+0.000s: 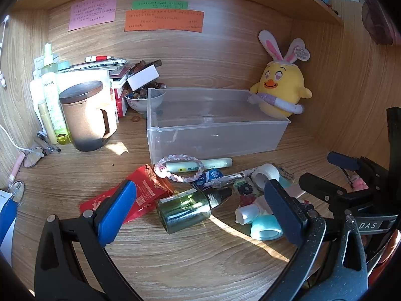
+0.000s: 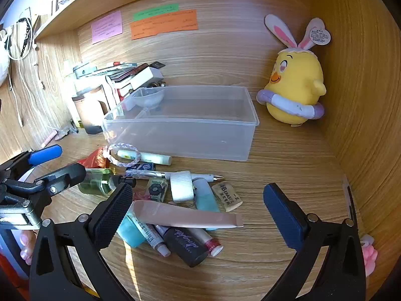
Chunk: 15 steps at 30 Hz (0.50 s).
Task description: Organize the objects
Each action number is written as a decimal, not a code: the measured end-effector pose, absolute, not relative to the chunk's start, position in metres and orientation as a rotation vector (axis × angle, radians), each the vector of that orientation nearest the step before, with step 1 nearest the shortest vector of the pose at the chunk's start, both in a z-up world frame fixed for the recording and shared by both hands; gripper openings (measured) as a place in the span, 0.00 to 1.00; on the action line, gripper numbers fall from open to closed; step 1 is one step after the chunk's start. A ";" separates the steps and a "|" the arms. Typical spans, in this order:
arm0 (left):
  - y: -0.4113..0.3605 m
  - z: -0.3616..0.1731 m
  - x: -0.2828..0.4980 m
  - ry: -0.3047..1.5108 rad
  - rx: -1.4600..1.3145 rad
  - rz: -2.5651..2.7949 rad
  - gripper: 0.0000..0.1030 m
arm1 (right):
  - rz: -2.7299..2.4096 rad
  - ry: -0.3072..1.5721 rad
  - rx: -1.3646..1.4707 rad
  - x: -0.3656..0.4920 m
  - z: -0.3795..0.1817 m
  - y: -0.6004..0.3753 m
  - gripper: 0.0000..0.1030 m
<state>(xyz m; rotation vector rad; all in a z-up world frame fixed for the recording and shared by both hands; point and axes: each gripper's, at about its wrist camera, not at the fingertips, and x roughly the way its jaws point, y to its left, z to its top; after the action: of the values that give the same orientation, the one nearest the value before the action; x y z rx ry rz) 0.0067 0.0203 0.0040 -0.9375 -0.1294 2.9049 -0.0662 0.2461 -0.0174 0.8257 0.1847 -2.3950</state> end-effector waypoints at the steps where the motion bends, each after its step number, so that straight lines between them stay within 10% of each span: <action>1: 0.020 0.004 0.006 -0.131 -0.941 2.904 1.00 | -2.396 0.183 0.827 -0.067 -0.018 0.247 1.00; 15: 0.018 0.000 0.006 -0.140 -0.960 2.909 1.00 | -2.391 0.166 0.823 -0.068 -0.018 0.251 1.00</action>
<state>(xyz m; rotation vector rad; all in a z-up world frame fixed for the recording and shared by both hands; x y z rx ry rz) 0.0060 0.0178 0.0003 -0.9603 -0.1404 2.9086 -0.0681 0.2508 -0.0183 0.8234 0.1665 -2.3911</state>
